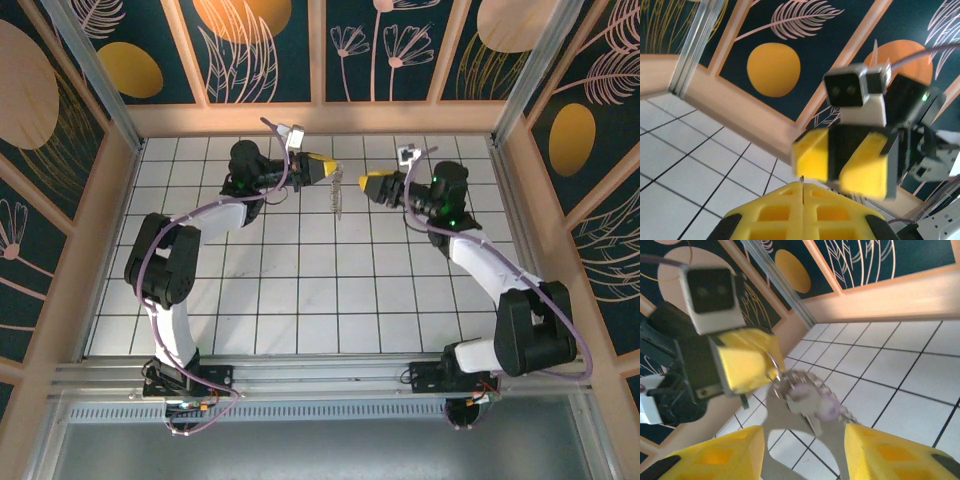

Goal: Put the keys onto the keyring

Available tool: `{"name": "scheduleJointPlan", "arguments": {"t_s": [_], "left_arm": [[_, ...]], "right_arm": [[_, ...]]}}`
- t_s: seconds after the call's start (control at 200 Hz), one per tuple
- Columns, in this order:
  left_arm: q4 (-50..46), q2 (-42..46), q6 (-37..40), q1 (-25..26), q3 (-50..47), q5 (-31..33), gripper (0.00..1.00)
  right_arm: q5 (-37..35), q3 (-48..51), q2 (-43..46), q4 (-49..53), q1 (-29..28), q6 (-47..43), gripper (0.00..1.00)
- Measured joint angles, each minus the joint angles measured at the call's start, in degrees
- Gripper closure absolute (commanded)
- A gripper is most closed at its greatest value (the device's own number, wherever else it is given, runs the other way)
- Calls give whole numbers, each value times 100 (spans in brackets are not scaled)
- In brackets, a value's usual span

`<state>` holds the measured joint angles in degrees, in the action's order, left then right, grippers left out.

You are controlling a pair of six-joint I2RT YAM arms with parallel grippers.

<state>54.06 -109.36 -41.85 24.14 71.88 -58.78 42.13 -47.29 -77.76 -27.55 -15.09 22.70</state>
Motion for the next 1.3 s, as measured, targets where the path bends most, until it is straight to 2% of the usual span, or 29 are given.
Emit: {"name": "scheduleJointPlan", "arguments": {"t_s": [0.295,0.546,0.936,1.066,1.301], "left_arm": [[297,278,-2,197,-107,-22,100],[315,361,17,293,-114,-101,100],[313,361,20,376,-111,-116,100],[310,361,20,380,-111,-94,100],[310,361,20,407,-111,-35,100]], "right_arm": [[-632,664,278,-358,-396,-658,48],[-815,662,435,-402,-693,-1075,47],[-870,297,332,-396,-817,-1279,49],[-870,203,177,-393,-828,-1327,55],[-870,203,118,-348,-833,-1344,82]]}}
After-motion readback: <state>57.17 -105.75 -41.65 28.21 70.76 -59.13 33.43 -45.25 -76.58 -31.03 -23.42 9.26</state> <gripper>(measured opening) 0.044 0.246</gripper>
